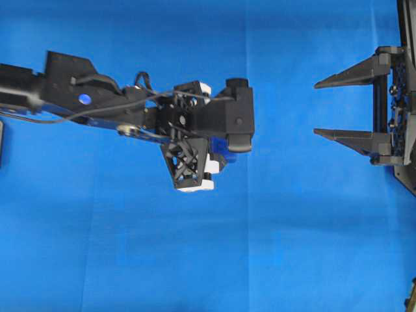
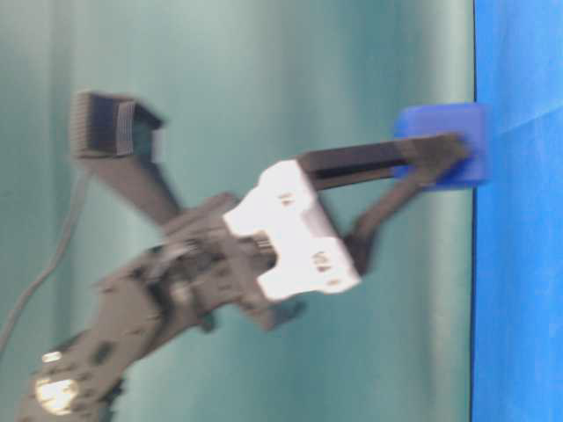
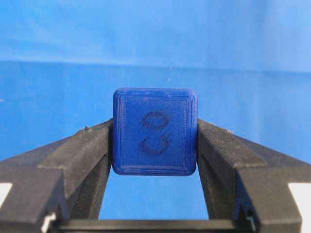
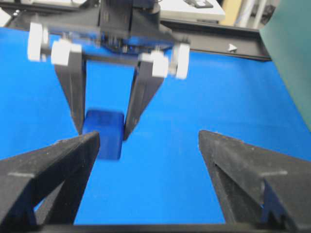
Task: Handover the blue block to the right arm after grasping it with the left arm, then place it in the designated position.
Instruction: 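Lift the blue cube with the left gripper and rotate it upright, then move the open right gripper left toward the cube held by left gripper, then close the right gripper on the blue cube beside the left gripper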
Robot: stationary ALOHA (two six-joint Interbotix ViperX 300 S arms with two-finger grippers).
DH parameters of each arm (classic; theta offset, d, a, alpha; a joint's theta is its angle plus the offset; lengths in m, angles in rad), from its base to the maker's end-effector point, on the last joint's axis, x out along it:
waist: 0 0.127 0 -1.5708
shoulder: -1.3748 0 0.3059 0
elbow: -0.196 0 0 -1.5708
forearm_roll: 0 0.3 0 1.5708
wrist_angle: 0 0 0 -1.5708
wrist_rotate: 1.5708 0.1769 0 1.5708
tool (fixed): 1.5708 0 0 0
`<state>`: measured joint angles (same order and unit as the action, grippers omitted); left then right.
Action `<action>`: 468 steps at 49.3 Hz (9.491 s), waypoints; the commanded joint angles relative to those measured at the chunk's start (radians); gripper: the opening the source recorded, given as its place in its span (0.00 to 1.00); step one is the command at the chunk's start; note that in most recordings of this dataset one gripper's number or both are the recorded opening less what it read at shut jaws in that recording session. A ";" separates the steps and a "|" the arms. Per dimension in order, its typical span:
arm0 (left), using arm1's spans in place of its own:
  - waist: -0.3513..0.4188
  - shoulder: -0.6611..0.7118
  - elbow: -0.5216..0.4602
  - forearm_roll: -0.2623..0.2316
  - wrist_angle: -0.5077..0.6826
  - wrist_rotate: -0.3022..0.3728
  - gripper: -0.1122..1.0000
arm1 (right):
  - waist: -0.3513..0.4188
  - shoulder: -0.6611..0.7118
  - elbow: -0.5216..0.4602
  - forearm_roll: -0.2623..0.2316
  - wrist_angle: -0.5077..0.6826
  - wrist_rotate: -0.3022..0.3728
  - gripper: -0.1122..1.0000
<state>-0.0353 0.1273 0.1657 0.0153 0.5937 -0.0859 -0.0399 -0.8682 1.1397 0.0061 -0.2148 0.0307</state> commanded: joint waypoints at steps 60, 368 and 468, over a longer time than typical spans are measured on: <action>0.012 -0.132 -0.265 0.014 0.252 0.049 0.52 | 0.000 0.005 -0.032 0.003 -0.005 0.002 0.95; 0.015 -0.532 0.495 0.005 -0.746 0.055 0.52 | 0.025 0.123 -0.206 -0.747 0.051 -0.417 0.94; 0.008 -0.529 0.489 0.005 -0.726 0.052 0.52 | 0.025 0.686 -0.744 -0.853 0.133 -0.417 0.54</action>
<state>-0.0215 -0.3912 0.6734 0.0184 -0.1289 -0.0353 -0.0107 -0.1580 0.4249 -0.8514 -0.0813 -0.3927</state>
